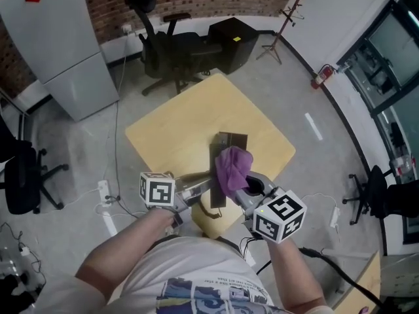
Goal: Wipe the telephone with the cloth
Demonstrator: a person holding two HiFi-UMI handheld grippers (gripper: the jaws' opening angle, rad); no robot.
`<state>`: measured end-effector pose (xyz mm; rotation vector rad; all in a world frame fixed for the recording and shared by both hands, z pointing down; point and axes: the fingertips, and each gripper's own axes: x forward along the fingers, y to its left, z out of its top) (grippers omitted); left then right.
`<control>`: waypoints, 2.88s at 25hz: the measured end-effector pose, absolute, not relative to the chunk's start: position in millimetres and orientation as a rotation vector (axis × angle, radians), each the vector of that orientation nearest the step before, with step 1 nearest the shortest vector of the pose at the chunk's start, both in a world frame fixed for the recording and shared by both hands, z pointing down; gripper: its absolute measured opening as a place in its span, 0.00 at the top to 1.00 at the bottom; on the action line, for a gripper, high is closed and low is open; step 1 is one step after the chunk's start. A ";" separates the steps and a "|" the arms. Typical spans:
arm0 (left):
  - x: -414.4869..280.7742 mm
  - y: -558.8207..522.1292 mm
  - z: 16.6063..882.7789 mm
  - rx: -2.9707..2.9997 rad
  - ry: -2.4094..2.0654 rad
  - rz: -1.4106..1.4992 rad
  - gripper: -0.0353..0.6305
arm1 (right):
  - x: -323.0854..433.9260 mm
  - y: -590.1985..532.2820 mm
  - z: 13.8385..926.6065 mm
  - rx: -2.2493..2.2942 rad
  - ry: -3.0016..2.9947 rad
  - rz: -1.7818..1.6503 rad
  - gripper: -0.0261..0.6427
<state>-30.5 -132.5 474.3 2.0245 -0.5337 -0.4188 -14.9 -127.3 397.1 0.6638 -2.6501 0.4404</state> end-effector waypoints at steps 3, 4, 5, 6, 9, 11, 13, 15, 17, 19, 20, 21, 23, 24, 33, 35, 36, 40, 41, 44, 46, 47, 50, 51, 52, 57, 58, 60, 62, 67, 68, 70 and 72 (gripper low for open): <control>-39.7 -133.9 473.2 2.020 -0.540 -0.433 0.83 | -16.1 -107.6 410.8 0.642 -2.624 0.476 0.89; -42.2 -134.2 472.1 2.019 -0.540 -0.437 0.83 | -15.5 -100.3 415.0 0.636 -2.615 0.489 0.89; -44.6 -134.9 470.5 2.019 -0.541 -0.442 0.83 | -14.5 -93.3 418.6 0.633 -2.605 0.502 0.89; -47.1 -135.8 468.8 2.019 -0.541 -0.447 0.83 | -13.3 -86.9 421.9 0.631 -2.595 0.513 0.89; -54.5 -138.0 467.2 2.025 -0.543 -0.453 0.83 | -10.4 -70.7 430.1 0.620 -2.565 0.525 0.89; -55.8 -137.4 467.1 2.034 -0.536 -0.446 0.83 | -9.2 -66.9 427.1 0.626 -2.564 0.517 0.89; -53.6 -134.8 465.9 2.040 -0.523 -0.439 0.83 | -9.8 -71.7 413.2 0.653 -2.590 0.499 0.89; -49.6 -130.9 465.3 2.047 -0.508 -0.429 0.83 | -14.5 -82.6 393.9 0.682 -2.629 0.466 0.89; -44.4 -126.6 465.1 2.054 -0.491 -0.413 0.83 | -22.1 -95.9 376.9 0.702 -2.661 0.425 0.89; -38.8 -121.8 465.2 2.063 -0.476 -0.394 0.83 | -29.9 -108.3 365.0 0.714 -2.679 0.397 0.89; -36.3 -119.1 465.6 2.069 -0.469 -0.384 0.83 | -33.5 -113.4 361.0 0.718 -2.684 0.393 0.89; -34.0 -116.2 465.9 2.075 -0.461 -0.373 0.83 | -36.7 -117.4 358.6 0.722 -2.688 0.395 0.89; -31.3 -111.0 466.4 2.083 -0.448 -0.359 0.83 | -41.8 -121.9 358.7 0.725 -2.690 0.417 0.89; -31.3 -109.3 466.5 2.083 -0.445 -0.359 0.83 | -43.5 -121.8 361.2 0.724 -2.687 0.432 0.89; -62.1 -125.1 456.1 2.046 -0.452 -0.472 0.83 | -41.2 -76.1 399.5 0.688 -2.628 0.576 0.89; -67.5 -129.3 451.1 2.043 -0.447 -0.492 0.83 | -39.4 -63.7 407.5 0.675 -2.612 0.596 0.89; -69.6 -130.9 449.2 2.040 -0.444 -0.503 0.83 | -38.2 -57.5 411.9 0.666 -2.602 0.602 0.89; -74.0 -134.1 441.7 2.042 -0.407 -0.534 0.83 | -29.4 -41.3 417.9 0.649 -2.591 0.616 0.89; -74.6 -134.0 439.3 2.048 -0.390 -0.537 0.83 | -26.9 -41.2 413.9 0.655 -2.602 0.618 0.89; -76.2 -131.7 431.2 2.073 -0.334 -0.555 0.83 | -18.6 -50.3 391.4 0.689 -2.652 0.613 0.89; -76.6 -128.9 426.2 2.081 -0.297 -0.571 0.83 | -11.4 -62.9 372.4 0.719 -2.695 0.601 0.89; -76.0 -126.9 423.8 2.085 -0.275 -0.577 0.83 | -7.7 -70.4 363.5 0.734 -2.716 0.593 0.89; -71.7 -119.2 418.7 2.097 -0.211 -0.582 0.83 | 0.9 -93.8 344.9 0.761 -2.766 0.574 0.89; -69.8 -116.6 417.5 2.100 -0.194 -0.581 0.83 | 2.2 -101.1 341.0 0.760 -2.779 0.575 0.89; -68.0 -114.1 416.4 2.103 -0.178 -0.579 0.83 | 2.6 -107.9 337.9 0.754 -2.793 0.580 0.89; -59.1 -101.2 412.8 2.117 -0.119 -0.566 0.83 | -2.2 -133.6 324.7 0.690 -2.882 0.664 0.89; -57.1 -98.8 412.4 2.120 -0.109 -0.565 0.83 | -3.0 -136.8 322.9 0.676 -2.897 0.686 0.89; -53.5 -95.0 411.0 2.124 -0.090 -0.565 0.83 | -4.7 -139.7 321.0 0.638 -2.921 0.727 0.89; -51.9 -93.8 409.1 2.125 -0.076 -0.574 0.83 | -6.9 -137.5 322.4 0.586 -2.935 0.771 0.89; -52.0 -99.1 405.6 2.122 -0.078 -0.600 0.83 | -5.1 -125.1 334.8 0.518 -2.928 0.875 0.89; -52.4 -100.5 405.0 2.124 -0.078 -0.602 0.83 | -4.2 -122.4 337.1 0.508 -2.925 0.893 0.89; -53.2 -103.9 403.9 2.127 -0.078 -0.604 0.83 | -2.2 -117.1 341.7 0.487 -2.918 0.928 0.89; -54.1 -107.5 402.6 2.127 -0.080 -0.608 0.83 | 0.0 -110.9 347.5 0.463 -2.905 0.955 0.89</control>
